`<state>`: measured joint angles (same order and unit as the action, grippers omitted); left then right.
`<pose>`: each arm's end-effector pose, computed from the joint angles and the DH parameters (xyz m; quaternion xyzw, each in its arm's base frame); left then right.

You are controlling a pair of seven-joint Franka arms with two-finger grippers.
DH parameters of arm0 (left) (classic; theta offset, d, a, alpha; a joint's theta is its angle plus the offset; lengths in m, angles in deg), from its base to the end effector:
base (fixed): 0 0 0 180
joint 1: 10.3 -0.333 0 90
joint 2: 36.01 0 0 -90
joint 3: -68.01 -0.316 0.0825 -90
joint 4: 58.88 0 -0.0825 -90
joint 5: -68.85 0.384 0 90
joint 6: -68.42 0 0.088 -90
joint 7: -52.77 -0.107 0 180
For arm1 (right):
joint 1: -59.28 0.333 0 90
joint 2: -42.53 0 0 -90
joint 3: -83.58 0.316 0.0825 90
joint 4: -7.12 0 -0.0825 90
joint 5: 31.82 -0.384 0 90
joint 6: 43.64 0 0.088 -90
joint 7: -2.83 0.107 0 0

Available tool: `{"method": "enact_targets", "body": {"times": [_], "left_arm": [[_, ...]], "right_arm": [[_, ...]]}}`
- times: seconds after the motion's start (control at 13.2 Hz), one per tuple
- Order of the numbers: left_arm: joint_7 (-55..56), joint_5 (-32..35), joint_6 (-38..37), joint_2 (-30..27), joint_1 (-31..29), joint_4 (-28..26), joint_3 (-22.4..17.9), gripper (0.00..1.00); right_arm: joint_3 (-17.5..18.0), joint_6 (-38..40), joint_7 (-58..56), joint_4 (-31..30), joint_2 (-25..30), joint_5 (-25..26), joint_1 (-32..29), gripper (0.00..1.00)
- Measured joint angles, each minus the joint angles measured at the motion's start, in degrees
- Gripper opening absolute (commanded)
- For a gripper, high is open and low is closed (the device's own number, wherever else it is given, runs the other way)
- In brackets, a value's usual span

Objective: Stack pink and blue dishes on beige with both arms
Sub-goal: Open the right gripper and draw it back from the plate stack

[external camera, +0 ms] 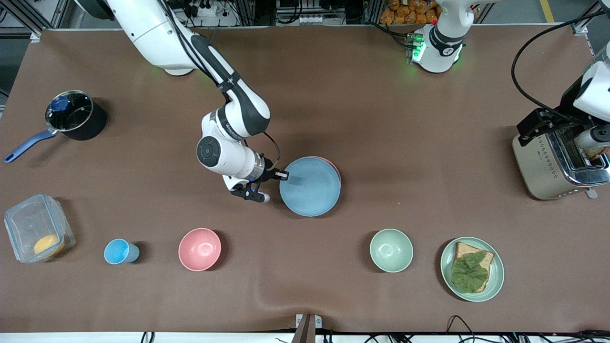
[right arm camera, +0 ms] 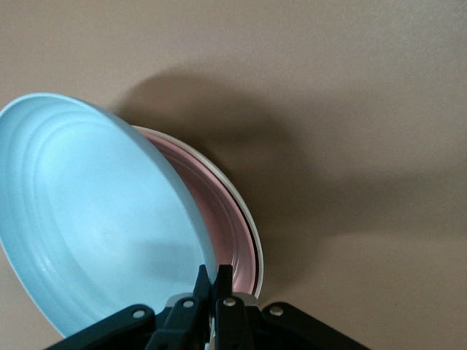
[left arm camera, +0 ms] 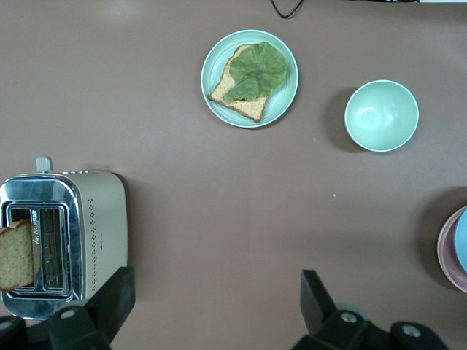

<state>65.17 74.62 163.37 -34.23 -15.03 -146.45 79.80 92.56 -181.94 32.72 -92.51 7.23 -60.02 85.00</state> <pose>0.5703 -0.0586 0.6360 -0.9967 -0.0448 -0.0564 0.0382 0.5595 0.3782 0.2338 -0.9654 0.1511 0.0905 0.1925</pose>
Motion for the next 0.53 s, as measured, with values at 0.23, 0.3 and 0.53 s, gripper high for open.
{"method": "enact_targets", "body": {"times": [0.23,0.3,0.53], "left_arm": [[-0.01,-0.02,-0.61,0.0,0.03,-0.01,-0.08,1.0],[-0.01,-0.03,-0.97,0.0,0.11,-0.01,0.01,1.0],[-0.01,-0.04,-1.55,0.01,0.18,-0.11,0.11,1.0]], "right_arm": [[-0.05,-0.16,0.05,-0.03,-0.16,0.0,0.0,0.32],[-0.05,-0.16,0.06,-0.1,-0.26,0.0,0.01,0.97],[-0.08,-0.1,0.12,-0.43,-0.67,-0.01,0.01,1.0]]}}
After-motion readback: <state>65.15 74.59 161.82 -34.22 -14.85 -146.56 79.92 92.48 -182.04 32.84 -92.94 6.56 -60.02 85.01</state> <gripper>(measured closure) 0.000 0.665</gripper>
